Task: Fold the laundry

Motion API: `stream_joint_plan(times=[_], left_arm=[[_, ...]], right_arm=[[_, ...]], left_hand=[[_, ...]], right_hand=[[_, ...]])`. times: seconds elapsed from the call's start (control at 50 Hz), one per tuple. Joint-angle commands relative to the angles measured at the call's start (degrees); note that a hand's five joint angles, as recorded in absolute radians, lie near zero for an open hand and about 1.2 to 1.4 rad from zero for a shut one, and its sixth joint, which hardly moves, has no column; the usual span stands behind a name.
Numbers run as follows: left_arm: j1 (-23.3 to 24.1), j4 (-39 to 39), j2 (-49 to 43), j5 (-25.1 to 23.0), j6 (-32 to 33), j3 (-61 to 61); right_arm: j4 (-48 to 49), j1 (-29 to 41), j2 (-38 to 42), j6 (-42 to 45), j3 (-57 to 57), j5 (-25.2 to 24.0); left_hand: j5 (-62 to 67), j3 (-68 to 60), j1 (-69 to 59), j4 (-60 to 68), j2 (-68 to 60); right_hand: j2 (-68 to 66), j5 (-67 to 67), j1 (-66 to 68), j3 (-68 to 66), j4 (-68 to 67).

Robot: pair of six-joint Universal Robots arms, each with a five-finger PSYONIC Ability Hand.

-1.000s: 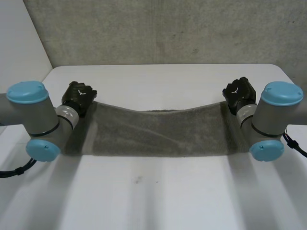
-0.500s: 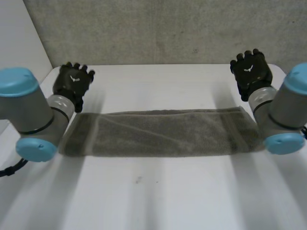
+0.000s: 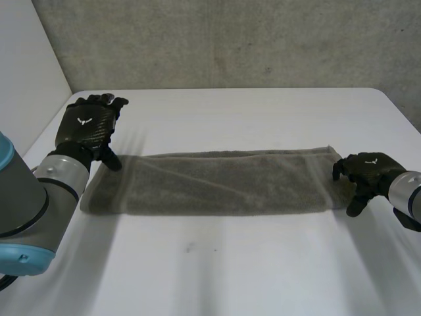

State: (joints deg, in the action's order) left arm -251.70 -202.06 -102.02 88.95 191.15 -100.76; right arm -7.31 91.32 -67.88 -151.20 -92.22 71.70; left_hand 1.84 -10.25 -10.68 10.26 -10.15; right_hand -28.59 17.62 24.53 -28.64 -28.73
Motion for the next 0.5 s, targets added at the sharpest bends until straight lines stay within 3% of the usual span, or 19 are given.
stream_joint_plan(times=[0.02,0.32,0.34,0.36,0.38,0.5], left_arm=[[-0.4,-0.1,-0.3,0.0,0.3,-0.5],[0.0,-1.2,-0.5,0.0,0.3,-1.5],[0.0,-1.2,-0.5,0.0,0.3,-1.5],[0.0,-1.2,-0.5,0.0,0.3,-1.5],[0.0,-1.2,-0.5,0.0,0.3,-1.6],[0.2,-1.2,-0.5,0.1,0.3,-1.6]], right_arm=[[12.1,-1.1,3.5,0.5,-3.7,-1.4],[17.0,-4.0,9.5,4.2,-2.8,-1.1],[16.9,-4.4,10.1,5.4,-2.5,-1.1],[16.9,-4.4,10.1,5.4,-2.5,-1.1],[16.8,-4.7,10.5,6.3,-2.3,-1.0],[16.5,-5.9,10.8,9.1,-0.9,0.6]], left_hand=[[-1.3,-0.3,0.1,0.3,-0.4],[-1.3,-0.3,0.1,0.3,-0.4],[-1.3,-0.3,0.1,0.3,-0.4],[-1.3,-0.3,0.1,0.3,-0.4],[-1.3,-0.3,0.1,0.3,-0.4],[-1.3,-0.3,0.1,0.3,-0.4]], right_hand=[[-11.8,12.7,15.8,-11.7,-11.6],[-25.4,26.4,29.5,-25.3,-25.3],[-38.6,39.5,42.6,-38.5,-38.4],[-38.7,39.7,42.7,-38.6,-38.5],[-51.3,52.3,55.3,-51.2,-51.1],[-51.4,52.4,55.5,-51.4,-51.3]])
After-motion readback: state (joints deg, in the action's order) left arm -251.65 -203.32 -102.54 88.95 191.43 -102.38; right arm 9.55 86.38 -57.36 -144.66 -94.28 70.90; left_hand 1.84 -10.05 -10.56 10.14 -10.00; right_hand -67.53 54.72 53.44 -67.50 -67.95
